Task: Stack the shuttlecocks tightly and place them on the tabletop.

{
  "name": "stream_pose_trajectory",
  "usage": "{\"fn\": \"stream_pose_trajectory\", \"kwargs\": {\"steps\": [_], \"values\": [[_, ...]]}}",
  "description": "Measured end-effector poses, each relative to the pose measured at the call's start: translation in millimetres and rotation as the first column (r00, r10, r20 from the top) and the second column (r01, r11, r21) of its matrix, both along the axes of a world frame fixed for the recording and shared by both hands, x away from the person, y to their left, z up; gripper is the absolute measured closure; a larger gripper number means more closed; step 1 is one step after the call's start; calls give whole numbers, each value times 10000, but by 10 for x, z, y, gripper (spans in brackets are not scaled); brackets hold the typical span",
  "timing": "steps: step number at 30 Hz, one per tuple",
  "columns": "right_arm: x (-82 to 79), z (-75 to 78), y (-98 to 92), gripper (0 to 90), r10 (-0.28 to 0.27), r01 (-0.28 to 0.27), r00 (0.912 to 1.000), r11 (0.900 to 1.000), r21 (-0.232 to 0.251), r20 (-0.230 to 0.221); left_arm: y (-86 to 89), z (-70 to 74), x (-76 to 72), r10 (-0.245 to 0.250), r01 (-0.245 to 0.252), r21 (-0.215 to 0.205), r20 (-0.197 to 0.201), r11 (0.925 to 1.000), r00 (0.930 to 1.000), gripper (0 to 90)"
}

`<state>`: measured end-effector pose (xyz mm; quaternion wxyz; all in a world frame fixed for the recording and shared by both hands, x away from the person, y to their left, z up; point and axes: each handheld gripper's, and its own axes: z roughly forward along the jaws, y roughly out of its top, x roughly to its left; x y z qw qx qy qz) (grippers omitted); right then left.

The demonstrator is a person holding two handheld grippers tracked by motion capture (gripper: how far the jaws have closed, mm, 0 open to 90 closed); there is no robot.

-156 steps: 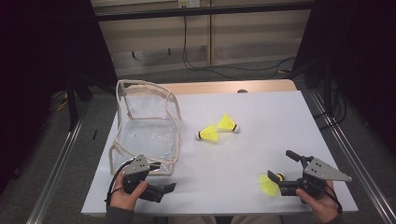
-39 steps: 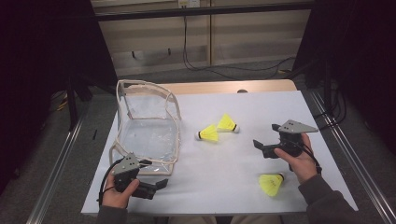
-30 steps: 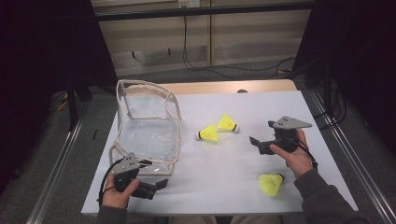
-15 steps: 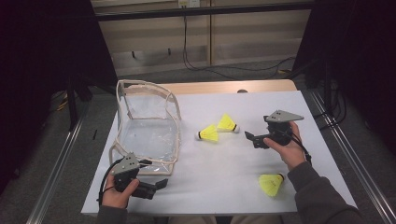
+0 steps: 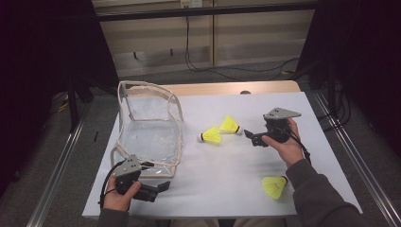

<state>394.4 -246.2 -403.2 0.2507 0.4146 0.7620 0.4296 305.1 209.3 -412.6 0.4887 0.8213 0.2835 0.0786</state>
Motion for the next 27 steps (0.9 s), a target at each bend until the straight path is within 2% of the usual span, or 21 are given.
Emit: {"fn": "stream_pose_trajectory", "kwargs": {"steps": [16,27], "values": [[168,28,177,36,44,-49,9999,9993,-363,-129,0,-4,4,-20,20,-69,-5,10000,10000,40],[303,40,227,36,-181,168,9990,9993,-337,-400,-1,-6,11,-6,6,-43,0,10000,10000,40]]}}
